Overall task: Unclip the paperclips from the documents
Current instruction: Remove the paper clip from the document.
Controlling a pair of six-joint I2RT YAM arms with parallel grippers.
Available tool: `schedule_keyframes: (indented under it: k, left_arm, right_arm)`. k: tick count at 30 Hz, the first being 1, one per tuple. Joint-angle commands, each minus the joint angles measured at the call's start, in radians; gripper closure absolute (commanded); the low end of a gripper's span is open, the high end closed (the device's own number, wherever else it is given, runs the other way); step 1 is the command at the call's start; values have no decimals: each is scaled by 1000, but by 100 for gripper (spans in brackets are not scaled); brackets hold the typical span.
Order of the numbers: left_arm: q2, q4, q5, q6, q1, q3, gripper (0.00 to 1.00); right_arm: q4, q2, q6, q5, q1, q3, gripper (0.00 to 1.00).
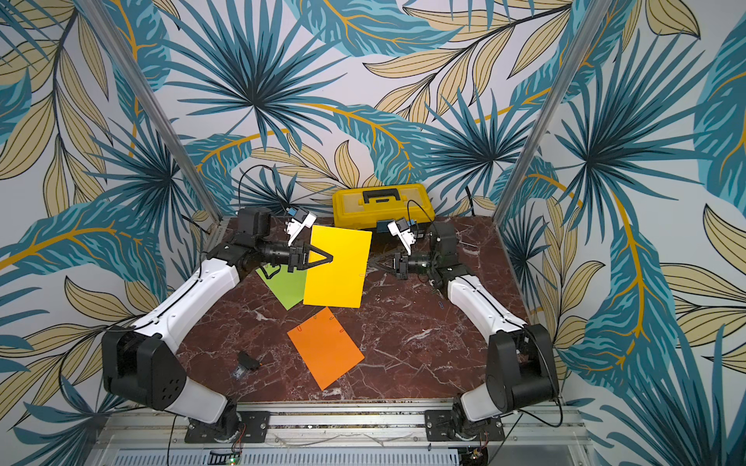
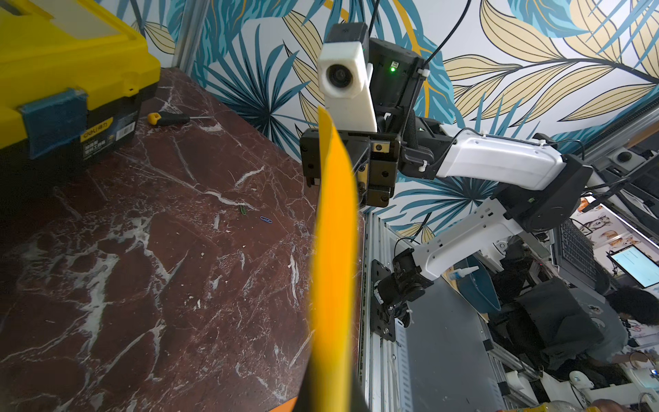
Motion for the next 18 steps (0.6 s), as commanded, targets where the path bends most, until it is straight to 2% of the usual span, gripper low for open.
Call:
schedule_keyframes:
  k: [1, 12, 18]
  left_arm:
    - [-38, -3, 10, 16, 7, -10, 100]
    - [-39, -18, 0, 27, 10, -10, 100]
    - [-38, -19, -32, 29, 10, -24, 100]
  right_arm:
    - [-21, -17, -10, 13, -3, 9, 94]
    - [-86, -19, -48, 58, -15, 4, 94]
    - [-146, -29, -39, 211, -53, -42, 94]
